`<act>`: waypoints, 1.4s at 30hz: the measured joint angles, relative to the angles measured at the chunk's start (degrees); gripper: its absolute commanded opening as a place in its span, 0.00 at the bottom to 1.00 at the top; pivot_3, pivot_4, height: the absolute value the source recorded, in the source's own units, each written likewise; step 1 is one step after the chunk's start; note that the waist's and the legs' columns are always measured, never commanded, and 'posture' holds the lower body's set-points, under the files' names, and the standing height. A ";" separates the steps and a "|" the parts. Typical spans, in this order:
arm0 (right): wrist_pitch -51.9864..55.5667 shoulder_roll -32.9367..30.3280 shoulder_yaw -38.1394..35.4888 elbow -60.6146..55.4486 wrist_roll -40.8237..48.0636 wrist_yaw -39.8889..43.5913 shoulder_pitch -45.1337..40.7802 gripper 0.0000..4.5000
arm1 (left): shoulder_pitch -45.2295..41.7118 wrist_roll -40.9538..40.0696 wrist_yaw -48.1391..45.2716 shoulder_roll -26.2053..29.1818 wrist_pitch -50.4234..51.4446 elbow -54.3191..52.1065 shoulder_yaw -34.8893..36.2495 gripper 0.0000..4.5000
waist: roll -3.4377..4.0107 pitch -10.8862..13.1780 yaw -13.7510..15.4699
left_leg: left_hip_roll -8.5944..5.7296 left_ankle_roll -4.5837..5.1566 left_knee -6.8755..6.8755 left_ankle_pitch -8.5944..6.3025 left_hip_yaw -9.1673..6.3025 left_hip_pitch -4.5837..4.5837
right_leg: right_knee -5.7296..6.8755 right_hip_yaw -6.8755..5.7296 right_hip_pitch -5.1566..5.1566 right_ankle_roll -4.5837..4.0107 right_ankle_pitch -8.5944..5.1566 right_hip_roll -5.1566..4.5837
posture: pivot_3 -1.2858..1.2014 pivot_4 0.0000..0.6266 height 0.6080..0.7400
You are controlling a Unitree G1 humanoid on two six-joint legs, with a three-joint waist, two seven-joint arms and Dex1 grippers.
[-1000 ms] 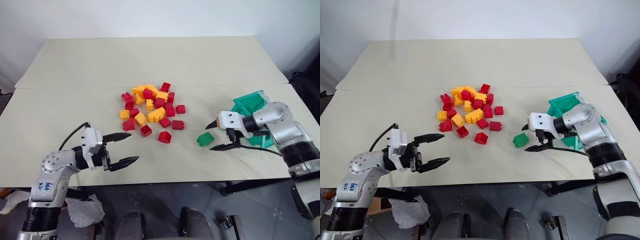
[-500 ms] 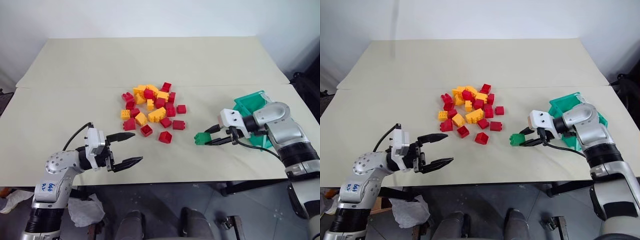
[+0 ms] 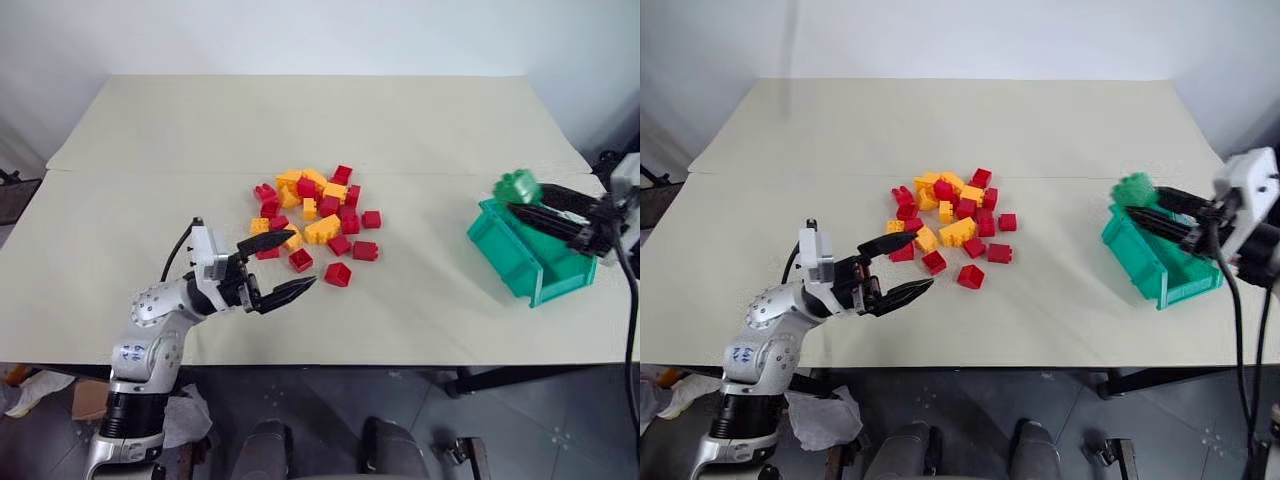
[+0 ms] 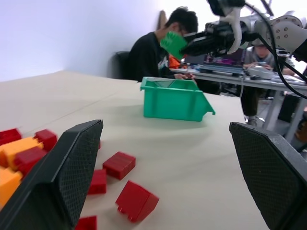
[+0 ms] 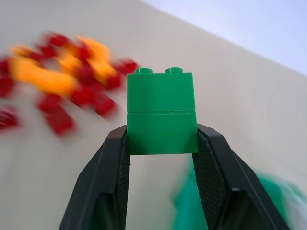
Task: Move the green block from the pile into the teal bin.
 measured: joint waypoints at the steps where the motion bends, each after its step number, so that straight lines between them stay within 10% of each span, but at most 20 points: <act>1: 0.07 -0.49 -0.34 0.50 -0.53 -0.70 0.83 0.32 | -0.18 0.16 -0.12 -0.12 -0.16 0.77 -0.51 1.00 | 0.01 0.00 -0.23 | 0.01 0.00 -0.02 0.00 0.03 0.02 | 0.00 0.00 0.00 0.00 0.00 0.00 | 0.52 0.24 1.00; 8: -2.74 -1.14 2.55 10.14 -5.11 -2.10 1.93 0.32 | -1.13 1.06 -1.11 0.42 -1.92 3.12 -1.10 1.00 | 0.02 -0.01 -0.28 | 0.01 0.00 -0.01 0.00 0.06 0.02 | 0.00 0.01 -0.01 0.00 0.00 0.00 | 0.52 0.24 1.00; 17: -10.83 -1.14 4.90 18.99 -7.45 -1.70 -0.30 0.99 | -0.87 1.36 -1.12 3.58 -2.14 3.17 0.08 1.00 | 0.03 -0.01 -0.18 | 0.01 0.00 -0.01 0.00 0.06 0.02 | -0.03 0.01 0.00 0.00 0.00 0.00 | 0.52 0.24 1.00; 42: -22.11 15.72 12.64 -13.07 4.42 8.29 16.61 1.00 | 8.00 7.25 -1.06 16.33 -9.64 12.60 8.46 1.00 | 0.02 -0.01 -0.07 | 0.05 -0.02 -0.09 -0.05 0.01 0.04 | 0.02 -0.03 -0.04 0.00 0.00 0.03 | 0.52 0.24 1.00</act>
